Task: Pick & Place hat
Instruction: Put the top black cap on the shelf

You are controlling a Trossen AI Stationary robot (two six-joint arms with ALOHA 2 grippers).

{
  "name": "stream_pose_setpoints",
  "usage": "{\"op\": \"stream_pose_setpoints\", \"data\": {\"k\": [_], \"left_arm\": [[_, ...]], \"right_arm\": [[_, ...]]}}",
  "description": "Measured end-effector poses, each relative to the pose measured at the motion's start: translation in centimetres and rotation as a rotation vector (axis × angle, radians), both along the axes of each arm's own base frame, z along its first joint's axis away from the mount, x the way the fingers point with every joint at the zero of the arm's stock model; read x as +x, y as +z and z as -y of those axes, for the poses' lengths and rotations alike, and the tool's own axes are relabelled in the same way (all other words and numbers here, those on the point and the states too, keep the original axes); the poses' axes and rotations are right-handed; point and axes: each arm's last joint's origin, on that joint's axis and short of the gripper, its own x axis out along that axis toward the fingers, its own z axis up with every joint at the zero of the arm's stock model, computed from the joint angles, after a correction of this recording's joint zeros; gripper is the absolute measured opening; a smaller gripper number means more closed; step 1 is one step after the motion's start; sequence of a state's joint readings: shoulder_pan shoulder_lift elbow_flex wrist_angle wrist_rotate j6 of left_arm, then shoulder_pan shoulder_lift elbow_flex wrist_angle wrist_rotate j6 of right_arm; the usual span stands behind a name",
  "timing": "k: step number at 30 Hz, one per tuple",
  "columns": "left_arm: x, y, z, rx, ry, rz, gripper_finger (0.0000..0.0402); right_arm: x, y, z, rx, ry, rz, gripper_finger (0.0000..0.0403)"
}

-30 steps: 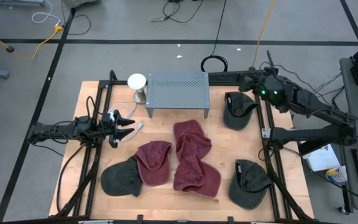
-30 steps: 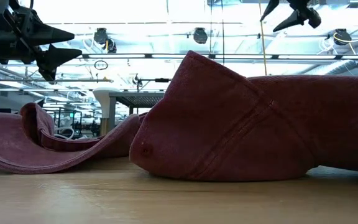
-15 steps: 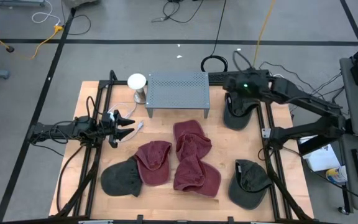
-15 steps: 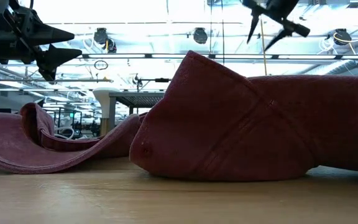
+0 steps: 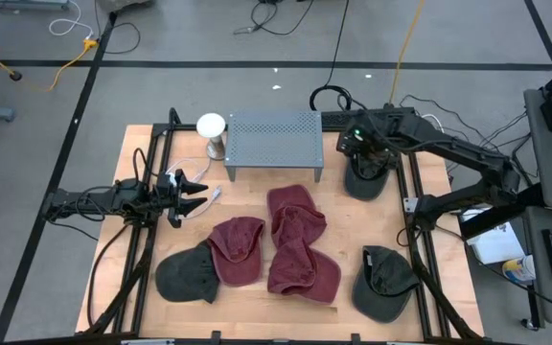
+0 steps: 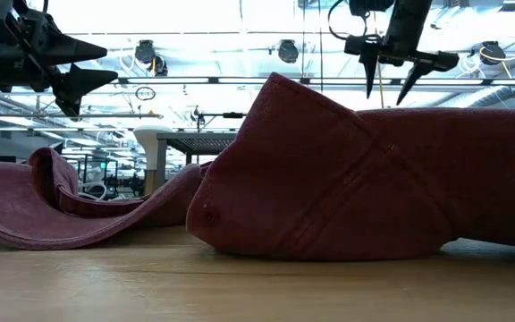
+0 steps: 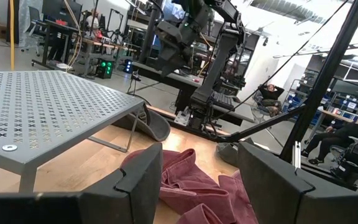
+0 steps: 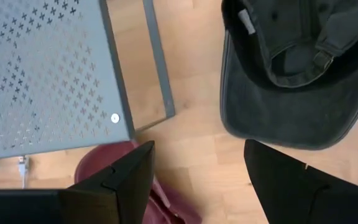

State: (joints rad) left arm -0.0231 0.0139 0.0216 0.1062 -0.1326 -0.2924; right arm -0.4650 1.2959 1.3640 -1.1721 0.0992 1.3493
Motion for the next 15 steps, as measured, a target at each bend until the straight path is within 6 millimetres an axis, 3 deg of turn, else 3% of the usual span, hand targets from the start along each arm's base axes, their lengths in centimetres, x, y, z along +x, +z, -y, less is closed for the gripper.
{"op": "stream_pose_setpoints", "data": {"k": [15], "left_arm": [[0.0, 0.0, 0.0, 0.0, 0.0, 0.0, 0.0214]], "right_arm": [[-3.4, -1.1, 0.1, 0.07, -0.058, -0.154, 0.0242]]}}
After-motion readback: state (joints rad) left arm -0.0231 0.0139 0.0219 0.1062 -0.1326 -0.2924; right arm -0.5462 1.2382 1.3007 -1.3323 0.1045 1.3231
